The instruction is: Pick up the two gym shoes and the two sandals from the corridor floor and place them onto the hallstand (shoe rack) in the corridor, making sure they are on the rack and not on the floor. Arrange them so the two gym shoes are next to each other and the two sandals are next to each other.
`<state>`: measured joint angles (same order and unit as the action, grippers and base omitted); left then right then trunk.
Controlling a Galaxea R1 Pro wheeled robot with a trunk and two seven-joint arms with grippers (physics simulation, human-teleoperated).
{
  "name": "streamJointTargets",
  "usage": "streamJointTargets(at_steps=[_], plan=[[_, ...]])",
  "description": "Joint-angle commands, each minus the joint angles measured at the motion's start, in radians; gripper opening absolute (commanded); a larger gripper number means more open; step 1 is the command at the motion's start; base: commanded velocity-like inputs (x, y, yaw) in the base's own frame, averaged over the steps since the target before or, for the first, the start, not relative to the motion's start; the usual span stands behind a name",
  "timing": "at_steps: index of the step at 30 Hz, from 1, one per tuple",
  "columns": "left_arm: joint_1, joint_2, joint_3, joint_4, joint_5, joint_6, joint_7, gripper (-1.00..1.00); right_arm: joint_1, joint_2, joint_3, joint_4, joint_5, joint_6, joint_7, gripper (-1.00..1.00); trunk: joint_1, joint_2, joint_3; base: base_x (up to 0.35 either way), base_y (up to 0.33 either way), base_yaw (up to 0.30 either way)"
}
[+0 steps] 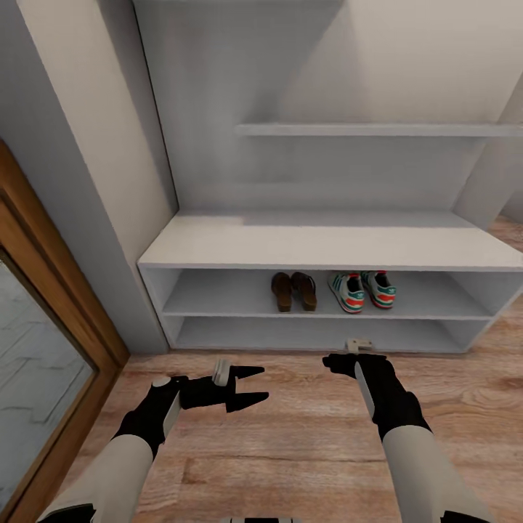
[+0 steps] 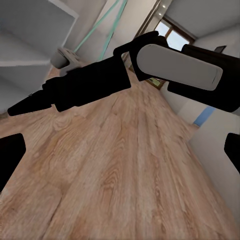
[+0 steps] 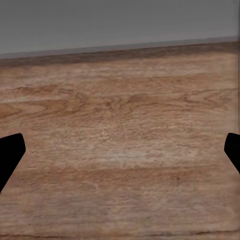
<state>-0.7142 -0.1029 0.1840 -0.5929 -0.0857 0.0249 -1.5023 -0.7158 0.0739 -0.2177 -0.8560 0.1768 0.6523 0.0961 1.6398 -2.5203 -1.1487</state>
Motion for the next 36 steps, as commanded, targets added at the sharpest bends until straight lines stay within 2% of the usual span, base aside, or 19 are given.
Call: streamJointTargets(at_steps=[1,36], plan=[[-0.001,-0.002,0.008,-0.001,-0.009,0.003,-0.006,1.00,-0.001,0.001,-0.005,-0.002,0.010,0.004,0.010,1.00,-0.001,0.000,0.003,0.000,0.000,-0.011],[-0.001,0.000,0.009,-0.002,-0.008,0.003,-0.006,1.00,-0.001,0.001,-0.003,0.015,0.010,0.006,0.010,1.00,-0.016,0.008,0.138,0.000,0.000,0.000]])
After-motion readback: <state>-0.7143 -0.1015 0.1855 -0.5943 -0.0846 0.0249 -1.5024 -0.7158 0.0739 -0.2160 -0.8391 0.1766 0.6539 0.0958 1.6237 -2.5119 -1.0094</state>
